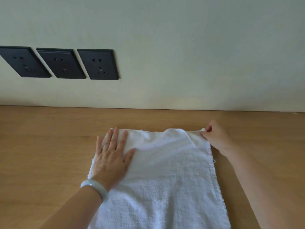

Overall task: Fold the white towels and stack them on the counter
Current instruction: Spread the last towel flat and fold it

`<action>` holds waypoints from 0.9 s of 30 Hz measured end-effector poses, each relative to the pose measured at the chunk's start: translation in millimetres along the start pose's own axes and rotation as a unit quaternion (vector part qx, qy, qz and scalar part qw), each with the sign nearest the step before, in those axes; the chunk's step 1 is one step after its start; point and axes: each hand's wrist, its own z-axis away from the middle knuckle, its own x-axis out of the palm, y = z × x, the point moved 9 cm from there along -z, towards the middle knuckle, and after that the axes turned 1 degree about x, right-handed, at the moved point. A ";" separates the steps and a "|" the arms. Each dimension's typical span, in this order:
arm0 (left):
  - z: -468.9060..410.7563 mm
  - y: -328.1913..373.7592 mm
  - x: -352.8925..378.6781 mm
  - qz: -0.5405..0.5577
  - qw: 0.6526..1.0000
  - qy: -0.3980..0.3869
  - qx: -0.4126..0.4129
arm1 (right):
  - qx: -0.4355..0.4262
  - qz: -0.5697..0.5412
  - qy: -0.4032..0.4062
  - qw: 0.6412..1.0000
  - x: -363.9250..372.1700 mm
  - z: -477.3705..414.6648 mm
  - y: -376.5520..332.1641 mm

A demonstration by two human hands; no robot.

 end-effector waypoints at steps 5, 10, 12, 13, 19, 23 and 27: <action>-10.6 -27.3 -20.3 0.151 0.983 0.022 -0.101 | -0.073 -0.080 0.038 0.993 0.0 14.1 -9.8; -50.8 -59.7 -35.1 0.158 0.980 -0.004 -0.123 | -0.089 -0.115 -0.043 0.988 3.4 21.6 -2.4; -64.7 -59.8 -34.2 0.161 0.980 -0.066 -0.101 | -0.080 -0.105 -0.107 0.986 10.4 22.1 3.6; -68.9 -59.4 -36.0 0.163 0.979 -0.084 -0.093 | -0.076 -0.108 -0.146 0.980 14.4 23.5 5.3; -79.3 -63.1 -47.4 0.183 0.974 -0.118 -0.061 | -0.117 -0.015 -0.125 0.985 20.3 25.4 -1.6; -80.7 -64.2 -44.5 0.180 0.965 -0.180 -0.065 | -0.107 -0.113 -0.029 0.987 12.4 18.6 -4.3; -84.7 -65.5 -51.3 0.214 0.955 -0.190 -0.081 | -0.041 -0.173 0.034 0.984 6.7 13.3 0.4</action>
